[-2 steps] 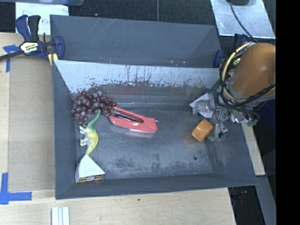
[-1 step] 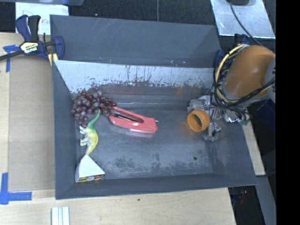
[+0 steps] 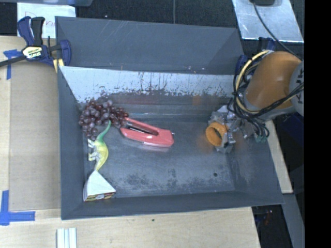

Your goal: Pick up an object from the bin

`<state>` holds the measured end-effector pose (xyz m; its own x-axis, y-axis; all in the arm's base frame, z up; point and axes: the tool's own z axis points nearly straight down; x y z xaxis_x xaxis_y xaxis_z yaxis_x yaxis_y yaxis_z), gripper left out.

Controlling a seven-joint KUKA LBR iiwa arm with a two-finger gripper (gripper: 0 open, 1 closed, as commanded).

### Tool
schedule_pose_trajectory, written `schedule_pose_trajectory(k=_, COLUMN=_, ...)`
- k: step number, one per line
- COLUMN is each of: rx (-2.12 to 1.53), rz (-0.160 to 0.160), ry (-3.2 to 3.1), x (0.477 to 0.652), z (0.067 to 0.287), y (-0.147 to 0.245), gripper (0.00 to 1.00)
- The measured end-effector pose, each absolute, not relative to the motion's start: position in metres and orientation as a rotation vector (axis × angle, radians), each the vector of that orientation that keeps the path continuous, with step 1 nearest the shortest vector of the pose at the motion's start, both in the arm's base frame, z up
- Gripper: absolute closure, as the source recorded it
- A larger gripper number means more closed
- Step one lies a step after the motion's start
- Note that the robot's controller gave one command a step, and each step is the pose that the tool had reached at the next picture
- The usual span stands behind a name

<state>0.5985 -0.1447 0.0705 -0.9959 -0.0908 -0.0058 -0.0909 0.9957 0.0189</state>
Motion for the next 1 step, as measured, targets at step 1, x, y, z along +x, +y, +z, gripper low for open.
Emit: schedule_pose_trajectory(k=1, rx=-0.143, rz=0.030, ry=3.134, x=0.5981, z=0.0702, y=-0.1448, gripper=1.00)
